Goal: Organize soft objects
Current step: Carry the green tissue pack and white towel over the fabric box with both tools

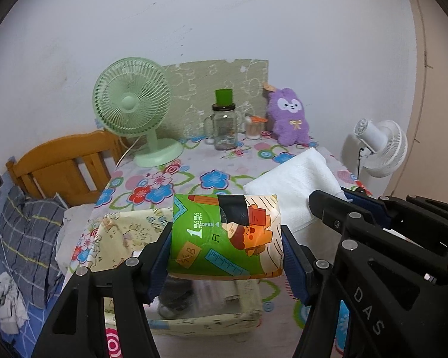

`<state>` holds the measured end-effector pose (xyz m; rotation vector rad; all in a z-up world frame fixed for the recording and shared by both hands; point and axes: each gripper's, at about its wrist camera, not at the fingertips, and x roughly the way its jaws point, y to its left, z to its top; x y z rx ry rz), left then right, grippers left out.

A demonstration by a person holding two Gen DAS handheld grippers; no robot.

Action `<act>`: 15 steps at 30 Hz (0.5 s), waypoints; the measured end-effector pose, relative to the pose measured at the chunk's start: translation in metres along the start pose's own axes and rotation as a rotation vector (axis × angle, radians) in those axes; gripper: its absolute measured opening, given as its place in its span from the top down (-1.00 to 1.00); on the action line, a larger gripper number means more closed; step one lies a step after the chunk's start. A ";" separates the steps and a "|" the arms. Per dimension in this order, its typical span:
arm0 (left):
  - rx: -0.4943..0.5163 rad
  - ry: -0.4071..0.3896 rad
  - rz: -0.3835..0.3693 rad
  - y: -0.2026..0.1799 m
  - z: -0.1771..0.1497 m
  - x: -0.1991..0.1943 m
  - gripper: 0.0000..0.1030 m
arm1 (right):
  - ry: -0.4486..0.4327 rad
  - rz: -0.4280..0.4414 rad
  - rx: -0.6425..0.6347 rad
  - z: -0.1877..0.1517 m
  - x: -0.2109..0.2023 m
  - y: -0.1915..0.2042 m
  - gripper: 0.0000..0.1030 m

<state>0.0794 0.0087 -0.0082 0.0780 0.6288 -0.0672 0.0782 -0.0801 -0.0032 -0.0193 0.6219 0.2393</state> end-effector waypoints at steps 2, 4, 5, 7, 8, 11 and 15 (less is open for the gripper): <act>-0.004 0.007 0.011 0.007 -0.001 0.003 -0.32 | 0.009 0.020 -0.018 0.001 0.006 0.007 0.74; -0.009 0.016 0.029 0.015 -0.003 0.007 -0.32 | 0.016 0.038 -0.031 0.002 0.012 0.014 0.74; -0.012 0.020 0.034 0.018 -0.004 0.008 -0.32 | 0.020 0.047 -0.034 0.001 0.016 0.017 0.74; -0.021 0.031 0.044 0.025 -0.007 0.012 -0.32 | 0.031 0.063 -0.041 0.002 0.023 0.024 0.74; -0.025 0.035 0.047 0.027 -0.008 0.014 -0.32 | 0.035 0.068 -0.044 0.002 0.026 0.026 0.74; -0.037 0.049 0.055 0.035 -0.011 0.019 -0.32 | 0.050 0.084 -0.055 0.002 0.035 0.033 0.74; -0.042 0.065 0.068 0.046 -0.014 0.025 -0.32 | 0.071 0.103 -0.070 0.002 0.045 0.044 0.74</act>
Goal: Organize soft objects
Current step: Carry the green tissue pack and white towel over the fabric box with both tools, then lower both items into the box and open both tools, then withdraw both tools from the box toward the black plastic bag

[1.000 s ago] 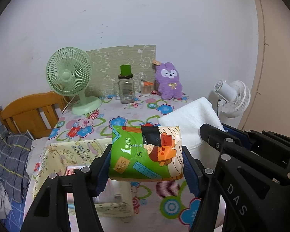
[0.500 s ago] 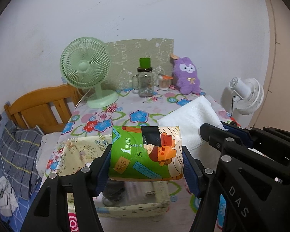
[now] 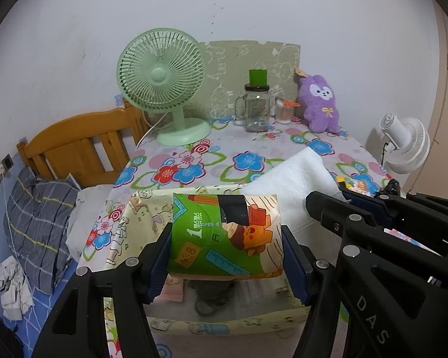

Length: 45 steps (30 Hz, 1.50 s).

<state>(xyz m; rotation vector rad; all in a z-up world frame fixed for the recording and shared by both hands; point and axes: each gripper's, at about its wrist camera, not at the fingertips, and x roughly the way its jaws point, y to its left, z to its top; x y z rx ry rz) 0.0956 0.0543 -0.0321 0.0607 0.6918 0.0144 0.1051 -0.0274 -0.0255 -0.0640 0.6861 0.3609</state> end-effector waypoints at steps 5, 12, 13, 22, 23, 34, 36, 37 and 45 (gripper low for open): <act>-0.013 0.020 0.010 0.012 -0.003 0.010 -0.32 | 0.023 0.014 -0.014 0.002 0.016 0.010 0.74; -0.030 0.074 0.016 0.024 -0.009 0.030 -0.35 | 0.079 0.032 -0.024 0.000 0.042 0.020 0.74; -0.036 0.083 0.017 0.026 -0.010 0.033 -0.38 | 0.087 0.035 -0.025 0.000 0.045 0.021 0.74; -0.088 0.152 0.026 0.043 -0.017 0.050 -0.50 | 0.140 0.102 -0.024 -0.003 0.069 0.033 0.72; -0.089 0.155 0.028 0.043 -0.018 0.051 -0.51 | 0.144 0.106 -0.027 -0.003 0.071 0.034 0.71; -0.086 0.158 0.023 0.045 -0.019 0.053 -0.79 | 0.145 0.083 -0.057 0.001 0.078 0.035 0.09; -0.083 0.153 0.015 0.043 -0.019 0.051 -0.83 | 0.137 0.077 -0.053 0.001 0.077 0.033 -0.12; -0.082 0.151 0.012 0.042 -0.018 0.050 -0.84 | 0.131 0.074 -0.051 0.001 0.075 0.032 -0.16; -0.076 0.135 0.006 0.033 -0.016 0.042 -0.91 | 0.100 0.041 -0.059 0.002 0.063 0.027 -0.44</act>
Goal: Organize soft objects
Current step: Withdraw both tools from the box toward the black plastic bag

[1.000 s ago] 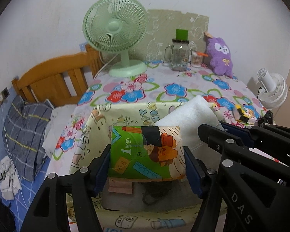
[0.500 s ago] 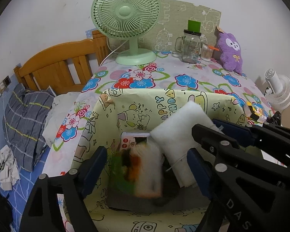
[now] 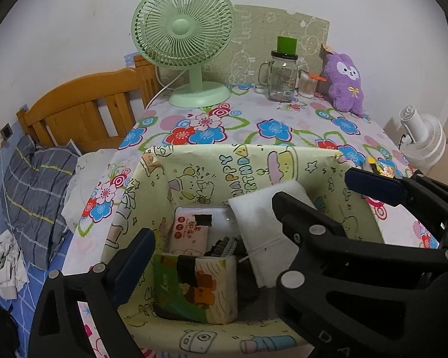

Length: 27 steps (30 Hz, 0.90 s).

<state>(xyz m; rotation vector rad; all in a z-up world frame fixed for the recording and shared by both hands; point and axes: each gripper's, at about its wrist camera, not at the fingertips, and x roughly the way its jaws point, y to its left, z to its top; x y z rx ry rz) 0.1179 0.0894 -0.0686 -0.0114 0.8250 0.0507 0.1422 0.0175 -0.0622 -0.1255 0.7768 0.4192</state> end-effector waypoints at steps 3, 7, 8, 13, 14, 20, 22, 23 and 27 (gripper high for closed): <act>0.001 -0.011 -0.011 -0.003 0.001 -0.004 -0.91 | -0.012 -0.003 0.002 0.000 -0.006 -0.003 -0.49; 0.003 -0.026 -0.006 -0.009 0.002 -0.010 -0.91 | -0.030 -0.011 0.004 -0.001 -0.015 -0.007 -0.54; 0.003 -0.030 -0.007 -0.010 0.002 -0.012 -0.91 | -0.035 -0.012 0.004 -0.001 -0.018 -0.008 -0.54; 0.008 -0.053 -0.002 -0.017 0.004 -0.022 -0.91 | -0.066 -0.026 0.009 -0.002 -0.032 -0.013 -0.64; 0.008 -0.058 -0.003 -0.018 0.004 -0.024 -0.91 | -0.071 -0.027 0.012 -0.002 -0.035 -0.014 -0.66; -0.004 -0.088 0.013 -0.025 0.006 -0.034 -0.91 | -0.095 -0.031 0.027 -0.003 -0.050 -0.022 -0.75; -0.002 -0.097 0.006 -0.028 0.006 -0.039 -0.91 | -0.099 -0.037 0.028 -0.004 -0.056 -0.024 -0.75; -0.001 -0.101 0.004 -0.030 0.006 -0.041 -0.91 | -0.104 -0.039 0.027 -0.005 -0.059 -0.025 -0.75; 0.007 -0.119 -0.003 -0.039 0.006 -0.050 -0.92 | -0.129 -0.054 0.028 -0.007 -0.073 -0.032 -0.76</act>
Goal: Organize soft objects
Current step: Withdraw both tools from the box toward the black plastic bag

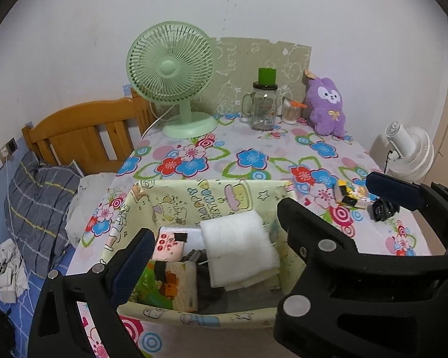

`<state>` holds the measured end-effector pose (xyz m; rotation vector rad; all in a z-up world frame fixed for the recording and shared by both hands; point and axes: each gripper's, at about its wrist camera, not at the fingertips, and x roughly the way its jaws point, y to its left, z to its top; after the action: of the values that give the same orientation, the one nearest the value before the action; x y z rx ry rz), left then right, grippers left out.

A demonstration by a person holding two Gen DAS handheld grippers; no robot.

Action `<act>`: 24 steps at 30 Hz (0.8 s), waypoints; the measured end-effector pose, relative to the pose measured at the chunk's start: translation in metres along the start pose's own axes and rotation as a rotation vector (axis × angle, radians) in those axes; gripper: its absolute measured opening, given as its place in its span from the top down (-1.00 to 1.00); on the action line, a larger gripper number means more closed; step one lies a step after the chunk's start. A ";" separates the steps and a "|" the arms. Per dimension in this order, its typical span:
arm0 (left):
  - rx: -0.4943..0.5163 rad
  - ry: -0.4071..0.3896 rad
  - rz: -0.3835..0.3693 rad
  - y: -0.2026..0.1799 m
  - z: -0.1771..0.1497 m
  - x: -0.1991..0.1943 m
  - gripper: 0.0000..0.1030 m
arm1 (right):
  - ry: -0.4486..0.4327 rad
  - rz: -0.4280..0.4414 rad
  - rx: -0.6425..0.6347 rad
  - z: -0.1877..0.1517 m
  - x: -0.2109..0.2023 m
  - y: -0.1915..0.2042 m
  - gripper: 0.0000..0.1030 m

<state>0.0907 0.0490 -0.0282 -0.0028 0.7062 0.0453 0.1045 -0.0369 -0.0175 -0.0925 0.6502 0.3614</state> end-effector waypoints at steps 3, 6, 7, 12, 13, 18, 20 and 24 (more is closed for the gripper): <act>0.010 -0.015 -0.006 -0.008 0.001 -0.007 -0.94 | -0.009 -0.006 0.005 -0.001 -0.008 -0.005 -0.77; 0.020 -0.027 -0.012 -0.017 0.002 -0.013 -0.94 | -0.018 -0.011 0.016 -0.002 -0.017 -0.012 -0.77; 0.022 -0.030 -0.012 -0.019 0.001 -0.015 -0.94 | -0.024 -0.013 0.022 -0.003 -0.021 -0.015 -0.77; 0.042 -0.053 -0.023 -0.034 0.003 -0.026 -0.96 | -0.049 -0.032 0.046 -0.007 -0.037 -0.027 -0.77; 0.047 -0.057 -0.025 -0.038 0.003 -0.029 -0.97 | -0.053 -0.045 0.052 -0.008 -0.041 -0.030 -0.77; 0.067 -0.069 -0.042 -0.056 0.003 -0.036 -0.99 | -0.074 -0.091 0.066 -0.013 -0.057 -0.042 -0.79; 0.074 -0.074 -0.046 -0.061 0.003 -0.039 -0.99 | -0.079 -0.102 0.074 -0.015 -0.062 -0.047 -0.79; 0.083 -0.089 -0.054 -0.073 0.004 -0.044 -0.99 | -0.094 -0.119 0.091 -0.019 -0.072 -0.059 -0.81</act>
<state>0.0634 -0.0255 0.0024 0.0591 0.6183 -0.0349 0.0614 -0.1171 0.0097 -0.0269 0.5649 0.2199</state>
